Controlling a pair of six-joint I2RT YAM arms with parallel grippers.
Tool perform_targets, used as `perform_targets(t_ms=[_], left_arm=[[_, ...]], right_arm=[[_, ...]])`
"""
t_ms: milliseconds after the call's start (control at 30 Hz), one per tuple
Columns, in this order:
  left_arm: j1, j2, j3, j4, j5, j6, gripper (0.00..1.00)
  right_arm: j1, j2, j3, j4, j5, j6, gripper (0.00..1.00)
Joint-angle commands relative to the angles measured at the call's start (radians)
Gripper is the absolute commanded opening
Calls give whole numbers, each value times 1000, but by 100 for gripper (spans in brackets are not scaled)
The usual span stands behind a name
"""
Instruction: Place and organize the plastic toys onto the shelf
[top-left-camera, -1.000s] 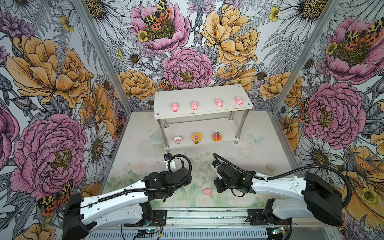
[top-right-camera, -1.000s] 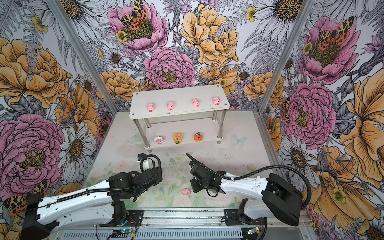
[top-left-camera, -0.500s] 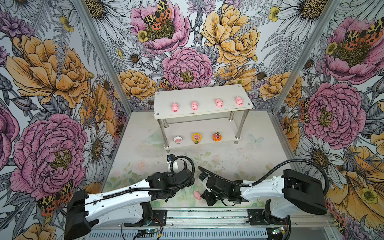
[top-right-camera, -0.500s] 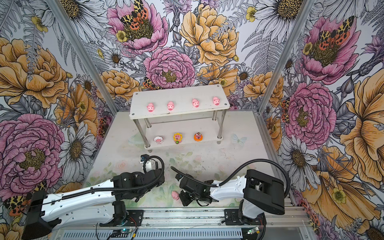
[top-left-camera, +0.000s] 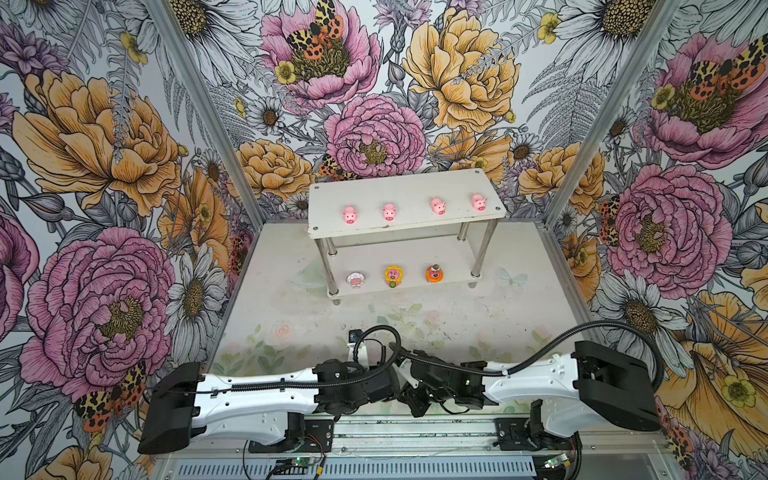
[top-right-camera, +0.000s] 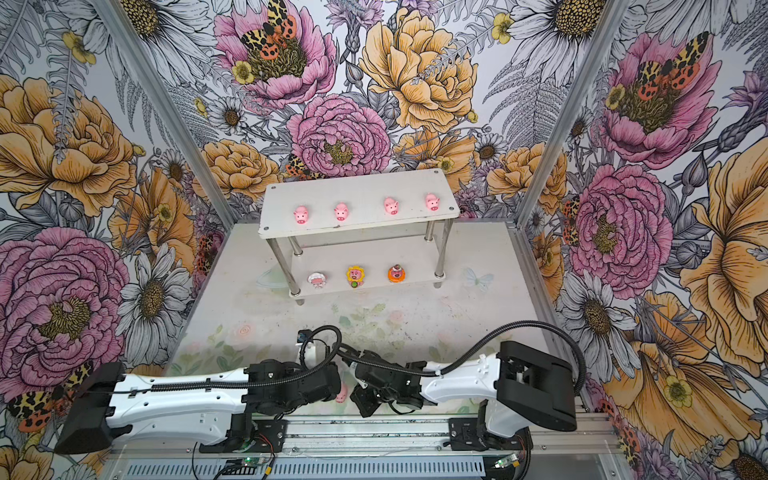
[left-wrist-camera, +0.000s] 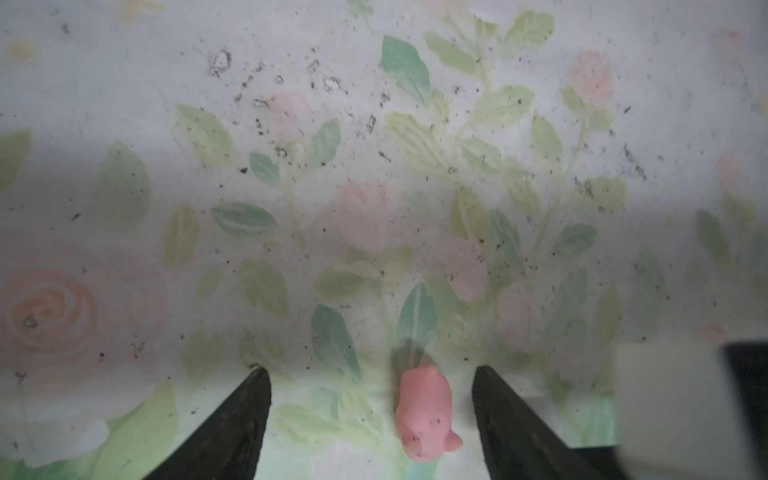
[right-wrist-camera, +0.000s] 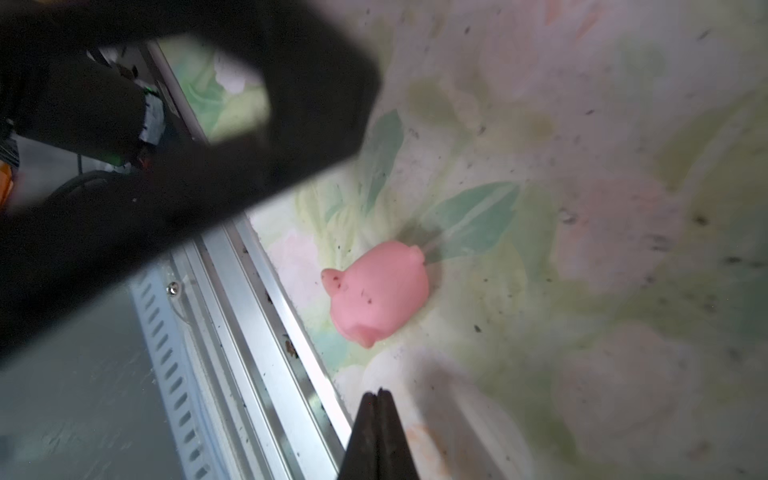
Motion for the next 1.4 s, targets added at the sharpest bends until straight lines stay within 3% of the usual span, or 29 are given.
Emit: perform_targets(t_ms=[0,167,433,633,733,867,967,1133,1300,1367], left_arm=[[-54,75,18,35,13,-94,80],[-74,261,99,79,38,-61,84],[-36,393,105,178,95,-29,81],[-13,395,70,210,120,-45,62],[-5,388,37,260,136,-60,42],[1,386,29,278,149,-82,40],[5,371,31,271,156,-83,30],[37,259,107,101,119,-51,25],[67,49,248,-217,12,-18,22],[117,-28,310,-330,-30,-4,21]], right_arm=[[-84,-148,-52,-45,63,-23,3],[-247,-324,-128,-117,42,-23,7],[-327,-454,-203,-154,29,-27,7],[-380,-459,-221,-156,12,-34,8],[-394,-454,-222,-156,6,-44,8],[-413,-452,-223,-156,-13,-57,8],[-417,-448,-225,-154,-16,-54,8],[-420,-441,-240,-141,-27,-50,8],[-423,-431,-246,-141,-37,-46,7],[-423,-429,-243,-140,-44,-39,7]])
